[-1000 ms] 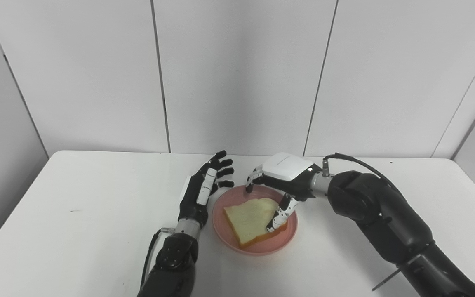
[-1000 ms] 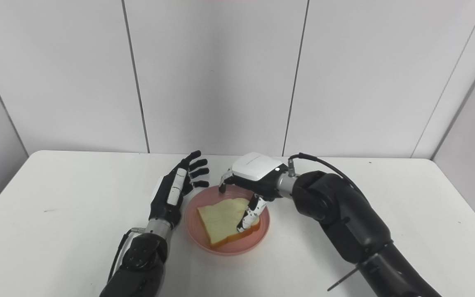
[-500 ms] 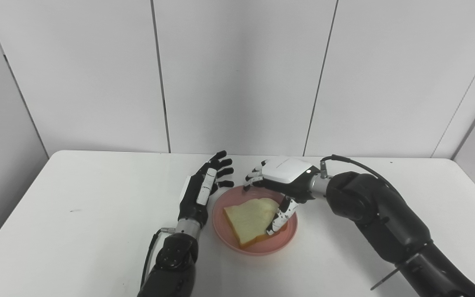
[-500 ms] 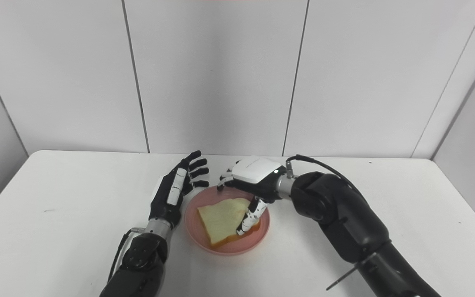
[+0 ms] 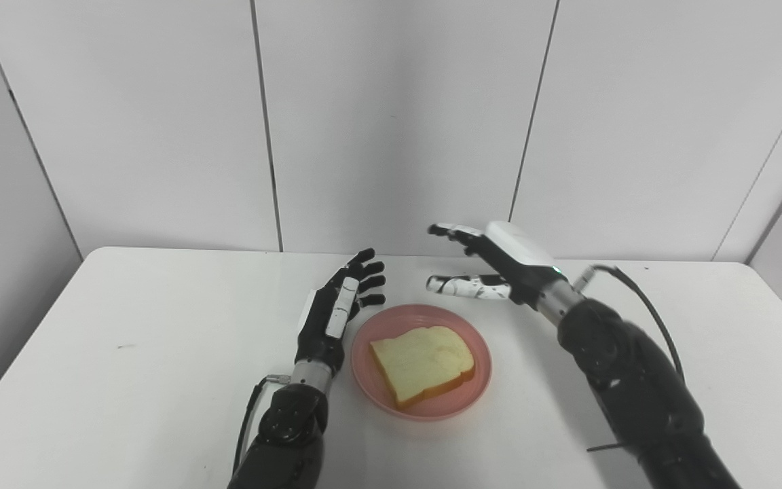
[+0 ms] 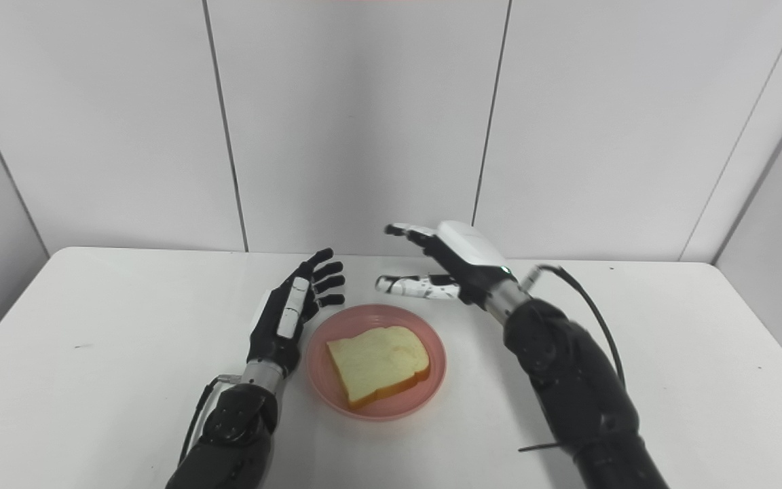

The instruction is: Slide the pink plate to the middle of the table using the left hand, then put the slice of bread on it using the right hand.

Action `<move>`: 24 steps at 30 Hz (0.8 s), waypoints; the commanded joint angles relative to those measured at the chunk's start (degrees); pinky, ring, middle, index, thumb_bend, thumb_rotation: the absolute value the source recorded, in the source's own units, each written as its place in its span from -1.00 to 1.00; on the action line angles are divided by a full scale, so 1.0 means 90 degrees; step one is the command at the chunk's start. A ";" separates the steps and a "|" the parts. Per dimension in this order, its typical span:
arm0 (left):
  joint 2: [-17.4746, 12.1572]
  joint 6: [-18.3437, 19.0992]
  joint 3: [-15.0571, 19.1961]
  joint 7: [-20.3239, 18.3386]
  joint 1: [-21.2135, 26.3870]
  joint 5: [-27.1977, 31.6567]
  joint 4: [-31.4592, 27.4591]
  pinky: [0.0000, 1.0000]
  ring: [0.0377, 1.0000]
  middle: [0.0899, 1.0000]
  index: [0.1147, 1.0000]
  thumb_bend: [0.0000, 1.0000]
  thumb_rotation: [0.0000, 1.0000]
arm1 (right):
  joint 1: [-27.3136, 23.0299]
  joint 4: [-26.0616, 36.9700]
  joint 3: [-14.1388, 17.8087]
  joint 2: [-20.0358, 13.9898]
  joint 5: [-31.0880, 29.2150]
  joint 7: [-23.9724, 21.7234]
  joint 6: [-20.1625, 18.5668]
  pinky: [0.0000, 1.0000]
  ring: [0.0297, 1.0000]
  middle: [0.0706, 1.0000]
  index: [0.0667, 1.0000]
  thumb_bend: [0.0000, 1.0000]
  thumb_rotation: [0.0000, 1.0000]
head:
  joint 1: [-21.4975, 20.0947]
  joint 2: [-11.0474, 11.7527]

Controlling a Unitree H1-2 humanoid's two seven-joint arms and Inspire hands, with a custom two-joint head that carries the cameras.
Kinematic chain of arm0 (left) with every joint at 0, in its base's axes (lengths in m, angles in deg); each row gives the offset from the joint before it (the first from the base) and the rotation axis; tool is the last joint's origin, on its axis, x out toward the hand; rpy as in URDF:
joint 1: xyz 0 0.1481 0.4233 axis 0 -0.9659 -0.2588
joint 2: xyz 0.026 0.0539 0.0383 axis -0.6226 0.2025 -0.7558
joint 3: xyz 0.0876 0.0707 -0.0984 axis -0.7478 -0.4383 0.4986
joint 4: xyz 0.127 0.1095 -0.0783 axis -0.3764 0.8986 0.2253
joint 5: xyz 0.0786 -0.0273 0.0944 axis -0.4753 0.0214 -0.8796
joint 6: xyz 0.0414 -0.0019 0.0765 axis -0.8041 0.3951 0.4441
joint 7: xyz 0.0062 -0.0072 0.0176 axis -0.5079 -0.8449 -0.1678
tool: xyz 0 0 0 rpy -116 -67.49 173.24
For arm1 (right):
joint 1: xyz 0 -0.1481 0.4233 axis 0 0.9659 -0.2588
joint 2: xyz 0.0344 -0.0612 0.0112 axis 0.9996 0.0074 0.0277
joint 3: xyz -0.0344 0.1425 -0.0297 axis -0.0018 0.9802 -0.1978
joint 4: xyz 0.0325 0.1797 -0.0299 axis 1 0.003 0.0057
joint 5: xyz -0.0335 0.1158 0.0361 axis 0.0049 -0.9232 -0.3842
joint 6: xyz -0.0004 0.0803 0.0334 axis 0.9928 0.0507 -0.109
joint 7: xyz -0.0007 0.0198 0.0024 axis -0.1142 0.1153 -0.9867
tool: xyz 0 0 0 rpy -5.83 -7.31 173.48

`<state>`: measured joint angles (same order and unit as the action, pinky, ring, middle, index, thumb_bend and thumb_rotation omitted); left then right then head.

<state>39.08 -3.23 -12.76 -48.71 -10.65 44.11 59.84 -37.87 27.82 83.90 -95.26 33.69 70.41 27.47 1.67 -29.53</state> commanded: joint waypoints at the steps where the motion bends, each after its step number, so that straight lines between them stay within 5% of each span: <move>1: -0.0028 -0.0184 -0.0023 0.0063 -0.0202 -0.0081 0.0137 0.42 0.63 0.64 0.53 0.84 0.76 | -0.0205 -0.0020 0.0337 0.0180 -0.0597 0.0463 0.0094 0.53 0.66 0.67 0.65 0.66 0.92 | 0.0004 -0.0006; 6: -0.0002 -0.0124 -0.0070 0.0293 -0.0179 -0.0178 0.0119 0.61 0.78 0.77 0.55 0.88 0.76 | 0.0147 -0.0103 0.0970 0.0584 -0.1907 0.0463 -0.0107 0.51 0.67 0.70 0.69 0.65 0.89 | 0.0003 -0.0006; 10: 0.0070 -0.0006 -0.0087 0.0632 -0.0228 -0.0335 -0.0048 0.79 0.87 0.84 0.60 0.90 0.75 | 0.0377 -0.0062 0.1166 0.0743 -0.2430 0.0493 -0.0410 0.53 0.63 0.66 0.69 0.50 0.99 | 0.0003 -0.0006; 14: 0.0142 0.0133 -0.0155 0.1094 -0.0311 -0.0634 -0.0296 0.86 0.91 0.87 0.65 0.90 0.80 | 0.0582 -0.0037 0.1308 0.0889 -0.2884 0.0485 -0.0728 0.59 0.65 0.69 0.69 0.57 0.94 | -0.0028 -0.0033; 19: 0.0239 0.0686 -0.0218 0.1523 -0.0360 -0.0928 -0.0732 0.85 0.90 0.87 0.72 0.91 0.92 | 0.0788 0.0056 0.1096 0.0955 -0.2756 0.0619 -0.0673 0.54 0.63 0.69 0.66 0.53 0.99 | -0.0033 -0.0044; 24: 0.0273 0.1332 -0.0268 0.1585 -0.0320 -0.0996 -0.1215 0.90 0.95 0.90 0.77 0.79 0.95 | 0.0784 0.0105 0.1488 0.1385 -0.3481 0.0806 -0.1191 0.61 0.65 0.68 0.69 0.63 0.97 | -0.0052 -0.0032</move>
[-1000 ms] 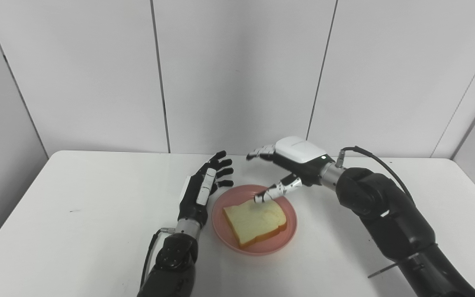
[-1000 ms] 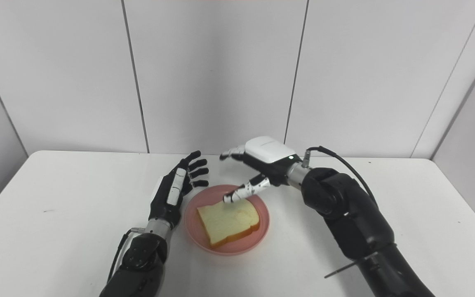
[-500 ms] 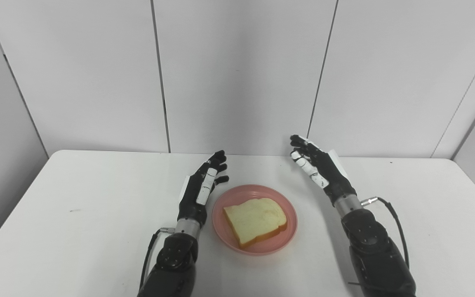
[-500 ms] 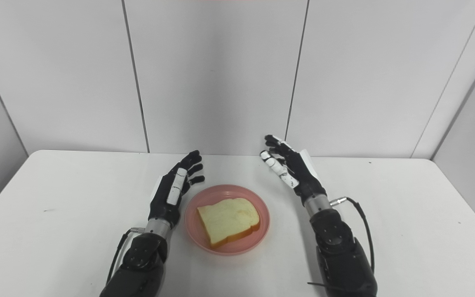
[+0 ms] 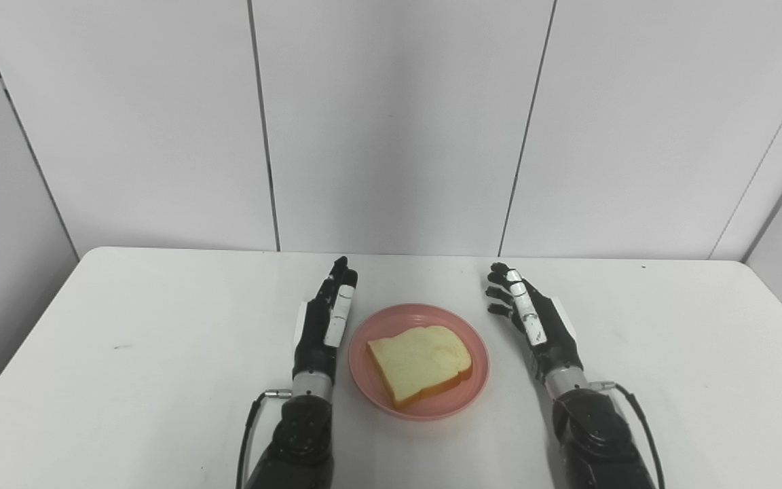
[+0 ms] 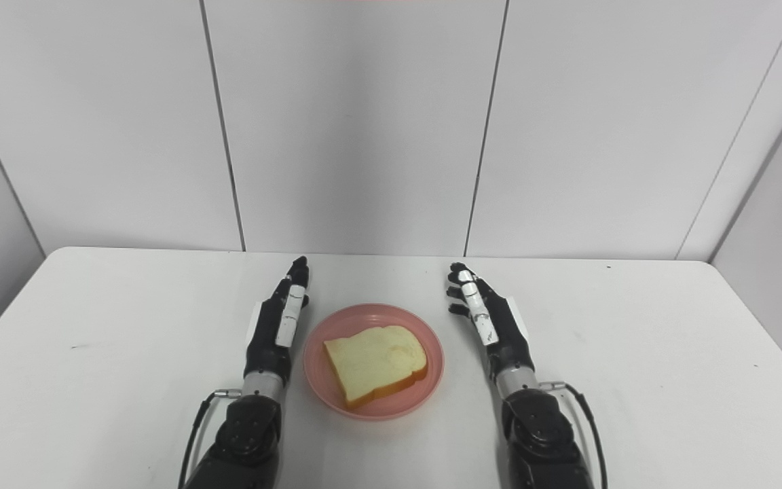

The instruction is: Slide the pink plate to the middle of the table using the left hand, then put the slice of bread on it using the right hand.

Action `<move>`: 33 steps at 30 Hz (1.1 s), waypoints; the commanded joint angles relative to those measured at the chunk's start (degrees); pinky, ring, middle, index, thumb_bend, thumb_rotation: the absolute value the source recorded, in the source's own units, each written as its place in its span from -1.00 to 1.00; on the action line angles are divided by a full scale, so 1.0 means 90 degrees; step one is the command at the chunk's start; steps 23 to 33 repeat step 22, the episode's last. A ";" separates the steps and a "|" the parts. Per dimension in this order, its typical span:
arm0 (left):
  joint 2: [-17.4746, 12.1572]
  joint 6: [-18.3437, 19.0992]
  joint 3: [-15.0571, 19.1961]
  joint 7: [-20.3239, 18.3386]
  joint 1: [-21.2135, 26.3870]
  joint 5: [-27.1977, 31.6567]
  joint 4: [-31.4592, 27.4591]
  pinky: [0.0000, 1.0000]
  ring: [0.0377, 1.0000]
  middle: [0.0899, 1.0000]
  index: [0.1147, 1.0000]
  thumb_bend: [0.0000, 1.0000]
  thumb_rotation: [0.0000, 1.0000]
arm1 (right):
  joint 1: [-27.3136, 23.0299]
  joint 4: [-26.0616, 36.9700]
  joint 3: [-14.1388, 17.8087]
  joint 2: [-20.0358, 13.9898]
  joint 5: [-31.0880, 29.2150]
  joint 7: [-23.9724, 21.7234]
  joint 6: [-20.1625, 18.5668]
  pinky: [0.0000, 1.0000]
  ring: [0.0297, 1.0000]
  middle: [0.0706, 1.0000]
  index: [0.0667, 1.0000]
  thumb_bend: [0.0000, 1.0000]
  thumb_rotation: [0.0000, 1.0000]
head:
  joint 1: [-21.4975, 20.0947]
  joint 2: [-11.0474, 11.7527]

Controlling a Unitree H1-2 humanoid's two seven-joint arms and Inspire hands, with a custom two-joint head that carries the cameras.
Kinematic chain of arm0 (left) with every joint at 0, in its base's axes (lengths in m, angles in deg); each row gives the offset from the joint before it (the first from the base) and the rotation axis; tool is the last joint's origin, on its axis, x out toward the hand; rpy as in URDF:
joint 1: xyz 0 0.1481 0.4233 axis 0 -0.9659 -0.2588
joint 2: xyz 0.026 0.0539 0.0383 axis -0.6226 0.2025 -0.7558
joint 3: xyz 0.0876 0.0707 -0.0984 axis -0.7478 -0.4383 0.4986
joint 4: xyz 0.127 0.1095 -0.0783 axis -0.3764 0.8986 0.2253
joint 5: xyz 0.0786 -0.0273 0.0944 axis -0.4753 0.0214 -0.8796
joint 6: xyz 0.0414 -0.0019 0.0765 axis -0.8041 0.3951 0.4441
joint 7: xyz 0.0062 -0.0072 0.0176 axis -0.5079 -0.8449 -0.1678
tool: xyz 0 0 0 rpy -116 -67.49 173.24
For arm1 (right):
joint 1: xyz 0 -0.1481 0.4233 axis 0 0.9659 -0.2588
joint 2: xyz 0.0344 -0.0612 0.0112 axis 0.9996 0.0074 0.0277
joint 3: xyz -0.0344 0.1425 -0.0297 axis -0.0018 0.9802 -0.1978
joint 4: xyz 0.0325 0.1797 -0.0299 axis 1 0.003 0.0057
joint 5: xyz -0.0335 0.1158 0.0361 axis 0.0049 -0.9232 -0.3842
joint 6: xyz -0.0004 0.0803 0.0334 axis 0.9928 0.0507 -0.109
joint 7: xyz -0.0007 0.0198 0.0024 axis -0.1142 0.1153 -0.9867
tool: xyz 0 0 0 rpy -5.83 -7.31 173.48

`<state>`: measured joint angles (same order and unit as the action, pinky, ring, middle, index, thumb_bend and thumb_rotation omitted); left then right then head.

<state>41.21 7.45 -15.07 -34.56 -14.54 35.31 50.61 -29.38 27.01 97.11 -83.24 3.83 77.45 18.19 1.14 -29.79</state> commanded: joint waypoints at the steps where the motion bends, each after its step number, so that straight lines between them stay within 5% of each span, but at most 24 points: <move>1: 0.0049 0.0254 -0.0001 -0.0008 0.0110 0.0017 -0.0283 0.92 0.97 0.92 0.78 0.78 0.92 | -0.0164 0.0222 0.0078 0.0121 -0.0287 0.0052 -0.0251 0.63 0.66 0.69 0.71 0.62 0.98 | 0.0006 -0.0003; 6: 0.0065 0.0596 0.0041 -0.0057 0.0119 0.0148 -0.0560 0.94 1.00 0.95 0.80 0.80 0.85 | -0.0140 0.0379 0.0137 0.0270 -0.0630 0.0132 -0.0616 0.68 0.72 0.75 0.81 0.59 1.00 | 0.0004 -0.0020; 16: -0.0034 0.0640 0.0067 -0.0121 0.0104 0.0267 -0.0578 0.96 0.98 0.93 0.81 0.81 0.82 | -0.0065 0.0570 0.0118 0.0371 -0.0829 0.0309 -0.0912 0.66 0.77 0.80 0.77 0.59 1.00 | 0.0014 -0.0038; 33: -0.0058 0.0573 0.0089 -0.0169 0.0076 0.0287 -0.0535 0.94 0.96 0.93 0.80 0.79 0.80 | -0.0038 0.0606 0.0063 0.0374 -0.0797 0.0374 -0.0865 0.68 0.79 0.83 0.79 0.56 1.00 | 0.0013 -0.0046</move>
